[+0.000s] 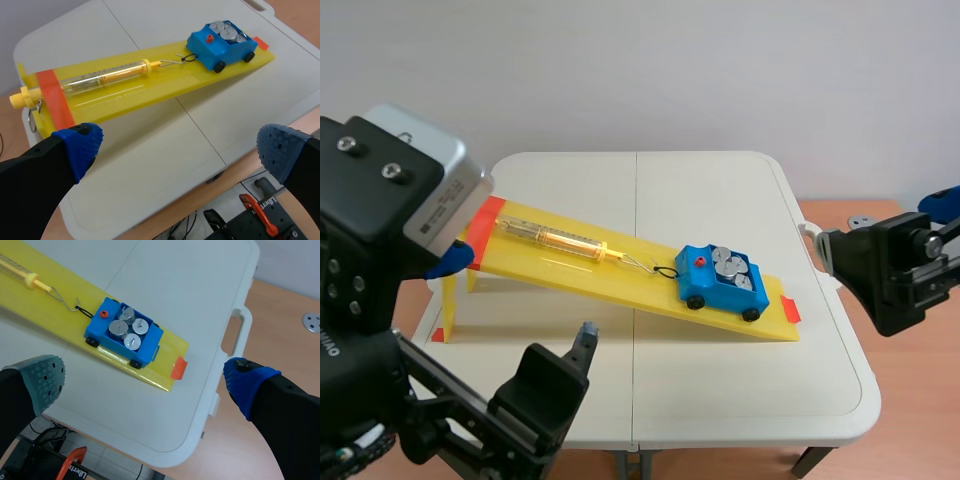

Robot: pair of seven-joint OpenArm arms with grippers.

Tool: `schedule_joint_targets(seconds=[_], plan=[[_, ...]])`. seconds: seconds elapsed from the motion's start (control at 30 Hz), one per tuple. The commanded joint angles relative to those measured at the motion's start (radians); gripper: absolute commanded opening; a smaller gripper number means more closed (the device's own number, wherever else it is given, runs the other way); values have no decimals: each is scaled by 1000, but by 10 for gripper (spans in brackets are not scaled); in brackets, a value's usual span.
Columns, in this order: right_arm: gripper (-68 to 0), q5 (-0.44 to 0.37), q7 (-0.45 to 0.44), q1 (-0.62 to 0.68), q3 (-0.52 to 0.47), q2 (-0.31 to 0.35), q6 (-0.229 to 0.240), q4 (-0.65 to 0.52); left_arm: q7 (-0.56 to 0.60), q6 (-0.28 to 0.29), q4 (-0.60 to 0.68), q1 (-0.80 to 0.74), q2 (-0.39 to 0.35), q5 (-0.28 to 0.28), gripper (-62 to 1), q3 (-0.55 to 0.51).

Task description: Place the four metal weights on the blue cart on the ramp.

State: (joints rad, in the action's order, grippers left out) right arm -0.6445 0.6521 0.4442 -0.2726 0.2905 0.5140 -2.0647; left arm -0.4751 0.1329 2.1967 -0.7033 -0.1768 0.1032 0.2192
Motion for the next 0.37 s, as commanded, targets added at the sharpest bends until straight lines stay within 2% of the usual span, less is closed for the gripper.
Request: schedule_joint_targets(seconds=[0.0, 0.33], plan=[[-14, -52, -125, -9, -14, 14, 29, -72, 126, -69, 73, 8, 15, -39, 14, -25], [-14, -50, -128, -9, -8, 14, 28, -72, 146, -71, 73, 8, 15, -39, 14, -25]])
